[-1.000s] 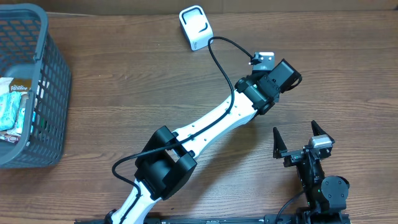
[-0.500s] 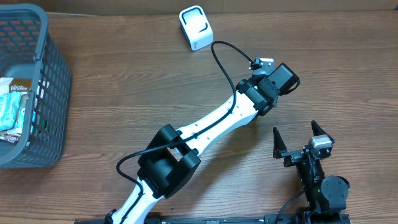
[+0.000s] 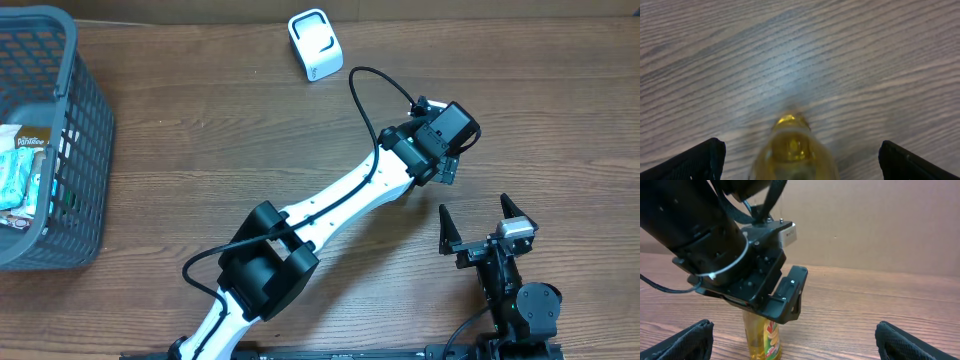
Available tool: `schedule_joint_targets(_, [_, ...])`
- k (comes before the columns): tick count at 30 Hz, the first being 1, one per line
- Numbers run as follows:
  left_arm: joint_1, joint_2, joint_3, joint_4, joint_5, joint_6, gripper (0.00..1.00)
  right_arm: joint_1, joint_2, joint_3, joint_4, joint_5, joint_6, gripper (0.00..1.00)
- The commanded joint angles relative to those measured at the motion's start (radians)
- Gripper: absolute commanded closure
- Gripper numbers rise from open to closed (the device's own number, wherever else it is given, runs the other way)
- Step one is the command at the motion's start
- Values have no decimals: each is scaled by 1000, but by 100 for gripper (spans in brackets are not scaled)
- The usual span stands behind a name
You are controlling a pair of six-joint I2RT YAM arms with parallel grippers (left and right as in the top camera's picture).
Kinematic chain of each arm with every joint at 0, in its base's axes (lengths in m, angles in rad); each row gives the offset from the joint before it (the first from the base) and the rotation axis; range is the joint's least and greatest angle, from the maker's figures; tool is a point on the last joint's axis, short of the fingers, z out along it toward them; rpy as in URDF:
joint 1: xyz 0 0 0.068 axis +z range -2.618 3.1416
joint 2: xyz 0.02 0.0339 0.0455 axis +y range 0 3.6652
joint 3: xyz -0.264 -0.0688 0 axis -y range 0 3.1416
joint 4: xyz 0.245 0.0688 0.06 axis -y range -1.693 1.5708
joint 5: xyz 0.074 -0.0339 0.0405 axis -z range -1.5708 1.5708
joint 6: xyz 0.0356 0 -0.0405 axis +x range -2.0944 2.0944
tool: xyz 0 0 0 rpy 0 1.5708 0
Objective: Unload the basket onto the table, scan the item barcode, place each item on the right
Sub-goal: 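Hold the bottle under the scanner, then lower it onto the table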
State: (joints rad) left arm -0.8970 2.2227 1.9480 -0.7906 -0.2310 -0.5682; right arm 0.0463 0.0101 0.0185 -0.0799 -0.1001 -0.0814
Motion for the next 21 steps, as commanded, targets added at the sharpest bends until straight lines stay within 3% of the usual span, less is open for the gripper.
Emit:
schedule_joint_targets(1, [1,-62,0,-35,45,23,2,-2,-7,-11,4,2,2,0])
schedule_joint_targets(8, [17,-61,0,-50,97,23,33,-2,-7,-11,4,2,2,0])
schedule_joint_targets(12, [21,-51,-1,-55,98,22,39,-2,-7,-11,4,2,2,0])
schedule_joint_targets(17, [23,-48,-3,-74,73,23,52,-2,-7,-11,4,2,2,0])
schedule_joint_targets(19, [24,-48,-3,-77,72,23,62,-2,-7,-11,4,2,2,0])
schedule_joint_targets(21, [24,-48,-3,-84,71,23,64,-2,-7,-11,4,2,2,0])
